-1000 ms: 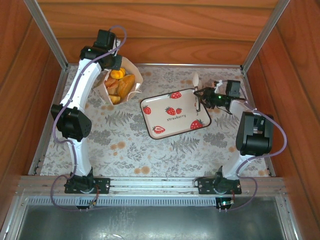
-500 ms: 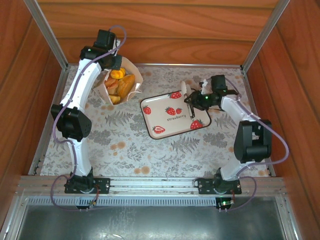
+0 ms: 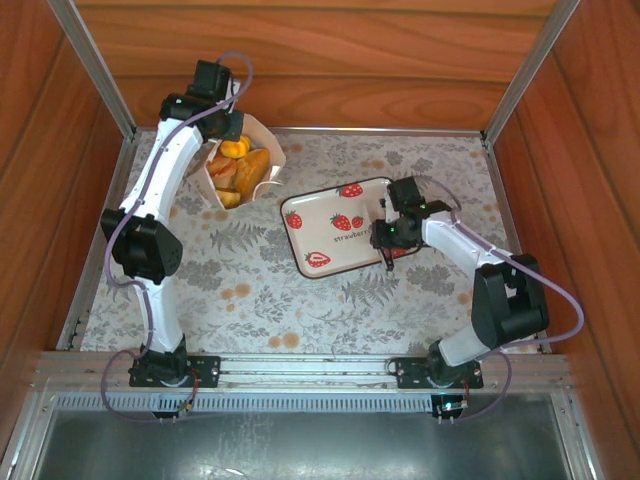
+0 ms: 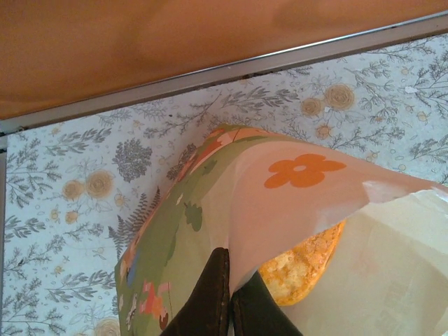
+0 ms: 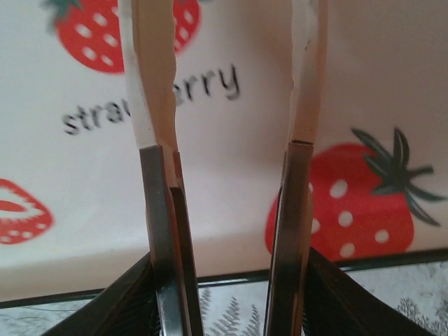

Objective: Take the fake bread out of the paper bag

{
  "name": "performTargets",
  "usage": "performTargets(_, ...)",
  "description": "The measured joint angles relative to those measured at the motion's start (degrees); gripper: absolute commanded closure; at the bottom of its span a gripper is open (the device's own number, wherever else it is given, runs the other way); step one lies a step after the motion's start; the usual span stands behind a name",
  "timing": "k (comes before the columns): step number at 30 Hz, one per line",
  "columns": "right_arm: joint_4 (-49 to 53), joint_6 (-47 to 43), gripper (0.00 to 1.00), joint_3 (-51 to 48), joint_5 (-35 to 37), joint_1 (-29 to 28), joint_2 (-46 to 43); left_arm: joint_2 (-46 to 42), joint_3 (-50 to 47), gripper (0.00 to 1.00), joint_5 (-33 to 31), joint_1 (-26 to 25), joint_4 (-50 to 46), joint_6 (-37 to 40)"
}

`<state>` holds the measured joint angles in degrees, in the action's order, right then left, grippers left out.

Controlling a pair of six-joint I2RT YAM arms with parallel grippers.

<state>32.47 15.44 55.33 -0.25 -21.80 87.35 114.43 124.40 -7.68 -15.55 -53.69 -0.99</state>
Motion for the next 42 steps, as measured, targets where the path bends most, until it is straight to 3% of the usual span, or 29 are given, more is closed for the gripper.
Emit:
performTargets(29,-14.86,9.07,0.28,-4.83,14.40,-7.78,8.68,-2.29,-3.63,1.00,0.50,0.00,1.18,-0.33)
performTargets(32,-15.34,9.77,0.15,-5.20,15.45,-8.37,8.57,-2.29,-3.63,1.00,0.50,0.00,1.20,-0.33)
performTargets(42,-16.02,11.61,0.19,-6.64,17.62,-9.38,7.63,-2.60,-3.65,1.00,0.55,0.00,1.22,-0.31)
